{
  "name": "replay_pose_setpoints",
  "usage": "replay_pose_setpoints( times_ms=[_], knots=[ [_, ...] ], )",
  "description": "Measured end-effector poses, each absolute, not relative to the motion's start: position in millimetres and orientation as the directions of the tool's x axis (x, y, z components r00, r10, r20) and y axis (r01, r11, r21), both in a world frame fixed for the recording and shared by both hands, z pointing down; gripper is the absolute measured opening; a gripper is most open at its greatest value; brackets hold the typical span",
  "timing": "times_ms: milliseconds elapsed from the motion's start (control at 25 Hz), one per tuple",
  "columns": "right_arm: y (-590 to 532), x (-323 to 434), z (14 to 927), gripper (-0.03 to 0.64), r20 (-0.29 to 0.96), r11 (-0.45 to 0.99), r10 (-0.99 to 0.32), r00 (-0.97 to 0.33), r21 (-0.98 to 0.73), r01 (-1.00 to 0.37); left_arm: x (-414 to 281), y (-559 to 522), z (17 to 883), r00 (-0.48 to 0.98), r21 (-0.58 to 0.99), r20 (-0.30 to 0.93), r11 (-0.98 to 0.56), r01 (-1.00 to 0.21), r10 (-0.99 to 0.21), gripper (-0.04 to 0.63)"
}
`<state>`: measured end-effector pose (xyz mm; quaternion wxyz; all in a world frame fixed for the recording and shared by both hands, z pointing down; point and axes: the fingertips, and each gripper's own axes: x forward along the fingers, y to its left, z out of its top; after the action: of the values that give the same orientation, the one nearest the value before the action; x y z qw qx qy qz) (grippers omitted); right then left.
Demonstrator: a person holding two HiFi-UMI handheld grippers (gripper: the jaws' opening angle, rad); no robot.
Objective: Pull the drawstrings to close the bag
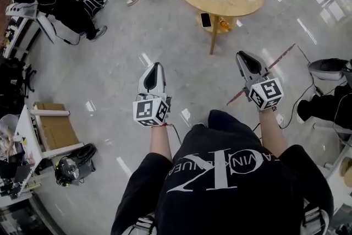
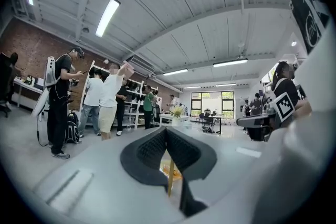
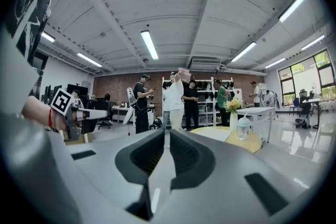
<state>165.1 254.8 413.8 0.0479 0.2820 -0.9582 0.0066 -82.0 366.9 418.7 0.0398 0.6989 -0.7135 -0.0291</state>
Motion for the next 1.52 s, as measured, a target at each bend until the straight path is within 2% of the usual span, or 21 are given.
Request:
replay_pose_setpoints(
  times_ms=[160, 320, 440, 720, 1520],
  knots=[
    [254, 176, 419, 0.042, 0.109, 0.819, -0.571, -0.814, 0.013, -0.573, -80, 371, 428, -0.005, 0.099, 0.041, 0.009, -0.995, -0.999, 0.014],
    [249, 177, 422, 0.045, 0.114, 0.817, -0.570, -0.814, -0.020, -0.576, -83, 365, 425, 0.028, 0.129, 0.015, -0.026, -0.991, -0.999, 0.019],
    [240, 171, 425, 0.121, 0.113, 0.818, -0.566, -0.817, -0.045, -0.573, -82, 353, 428, 0.071, 0.135, 0.011, -0.069, -0.988, -0.997, 0.109],
    [180, 147, 439, 0.153, 0.117, 0.814, -0.569, -0.814, -0.062, -0.578, -102, 287, 444, 0.091, 0.125, 0.051, -0.084, -0.989, -0.995, 0.126],
    [-2, 91, 466, 0.156, 0.202, 0.811, -0.546, -0.813, -0.115, -0.574, -141, 81, 452, 0.169, 0.130, 0.095, -0.156, -0.979, -0.981, 0.138]
  ],
)
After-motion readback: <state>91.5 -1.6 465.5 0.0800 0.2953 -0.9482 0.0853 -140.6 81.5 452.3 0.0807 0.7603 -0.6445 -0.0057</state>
